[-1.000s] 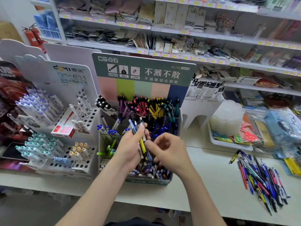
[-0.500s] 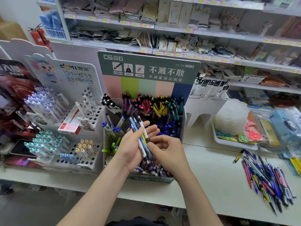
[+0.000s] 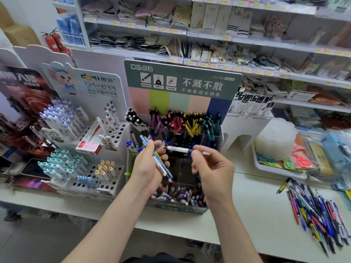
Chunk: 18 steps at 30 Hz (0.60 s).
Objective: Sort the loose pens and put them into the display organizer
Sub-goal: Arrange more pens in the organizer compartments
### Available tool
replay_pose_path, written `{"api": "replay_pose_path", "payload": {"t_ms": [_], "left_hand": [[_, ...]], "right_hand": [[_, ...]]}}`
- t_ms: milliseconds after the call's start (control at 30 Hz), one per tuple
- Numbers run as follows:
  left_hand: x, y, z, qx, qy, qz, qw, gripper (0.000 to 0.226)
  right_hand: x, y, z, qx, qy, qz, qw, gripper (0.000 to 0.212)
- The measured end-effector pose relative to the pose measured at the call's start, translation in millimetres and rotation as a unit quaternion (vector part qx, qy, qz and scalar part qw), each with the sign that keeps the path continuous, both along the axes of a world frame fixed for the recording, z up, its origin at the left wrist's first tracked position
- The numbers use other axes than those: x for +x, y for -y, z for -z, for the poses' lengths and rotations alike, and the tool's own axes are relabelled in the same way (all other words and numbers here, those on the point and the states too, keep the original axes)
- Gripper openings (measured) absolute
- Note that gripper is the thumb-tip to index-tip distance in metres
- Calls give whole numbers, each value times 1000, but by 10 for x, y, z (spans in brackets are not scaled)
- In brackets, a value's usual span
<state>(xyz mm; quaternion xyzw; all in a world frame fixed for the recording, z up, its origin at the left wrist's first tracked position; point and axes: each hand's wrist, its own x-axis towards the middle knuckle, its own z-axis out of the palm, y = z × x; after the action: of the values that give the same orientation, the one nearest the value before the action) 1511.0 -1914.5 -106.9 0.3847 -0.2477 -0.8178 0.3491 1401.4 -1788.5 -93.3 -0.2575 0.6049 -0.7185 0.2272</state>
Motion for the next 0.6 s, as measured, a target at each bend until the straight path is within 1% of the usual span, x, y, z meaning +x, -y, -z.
{"api": "replay_pose_path", "payload": {"t_ms": [33,67,100,167,200,267,300,333,367,433,500,600], "left_hand": [[22,21,-8,4,-1,2,1000,36],[44,30,-21,4,2,8,1000,34],[59,31,-34,3,7,16,1000,33],[72,28,-53,-11,21,31,999,33],[71,18,-67,-28,33,41,998,33],[65,6,-64,-67,66,69,993,33],[68,-3,-67,-78,73,92,990,35],[75,-23,-88,-80,71,113,988,42],[82,-46,-110,-74,60,131,987,53],[116,-91,-180,-44,28,160,986,65],[159,-94,-214,-16,-8,167,986,69],[236,-33,-228,7,-34,133,991,69]], "right_hand": [[-16,12,-36,-39,27,18,999,8],[-36,29,-66,-56,26,30,998,13],[-54,57,-83,-46,-5,34,998,19],[-52,119,-93,-1,-81,-1,997,24],[-24,158,-90,18,-101,-40,994,25],[51,245,-44,61,-160,-92,981,23],[95,294,-15,84,-198,-90,973,21],[152,342,4,98,-225,-76,967,21],[209,387,24,104,-235,-59,965,22],[311,448,36,94,-228,-36,968,24],[364,484,54,78,-229,-34,970,21],[385,526,91,87,-281,-43,955,11]]}}
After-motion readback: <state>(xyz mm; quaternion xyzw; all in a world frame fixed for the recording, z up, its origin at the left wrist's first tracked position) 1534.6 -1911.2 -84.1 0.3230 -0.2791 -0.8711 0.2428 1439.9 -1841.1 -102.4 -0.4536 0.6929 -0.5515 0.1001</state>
